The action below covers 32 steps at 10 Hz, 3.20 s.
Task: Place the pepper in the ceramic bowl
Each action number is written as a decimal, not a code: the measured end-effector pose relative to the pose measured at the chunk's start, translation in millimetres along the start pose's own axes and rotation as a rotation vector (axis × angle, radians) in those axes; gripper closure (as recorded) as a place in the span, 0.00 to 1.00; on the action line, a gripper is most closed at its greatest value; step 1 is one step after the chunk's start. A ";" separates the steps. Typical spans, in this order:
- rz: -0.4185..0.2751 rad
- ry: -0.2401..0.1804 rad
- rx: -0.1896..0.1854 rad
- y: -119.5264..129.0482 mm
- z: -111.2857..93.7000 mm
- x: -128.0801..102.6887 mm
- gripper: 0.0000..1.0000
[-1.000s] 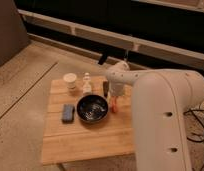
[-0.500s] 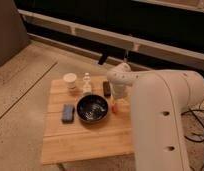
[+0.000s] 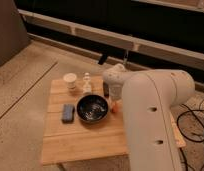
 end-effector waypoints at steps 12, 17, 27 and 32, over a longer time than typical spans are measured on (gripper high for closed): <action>-0.049 -0.396 0.076 -0.3 -143.4 -6.8 1.00; -0.095 -0.402 0.090 85.2 -155.4 29.2 1.00; -0.308 -0.319 0.007 177.6 -121.5 13.8 1.00; -0.244 -0.170 0.032 152.2 -84.9 8.8 1.00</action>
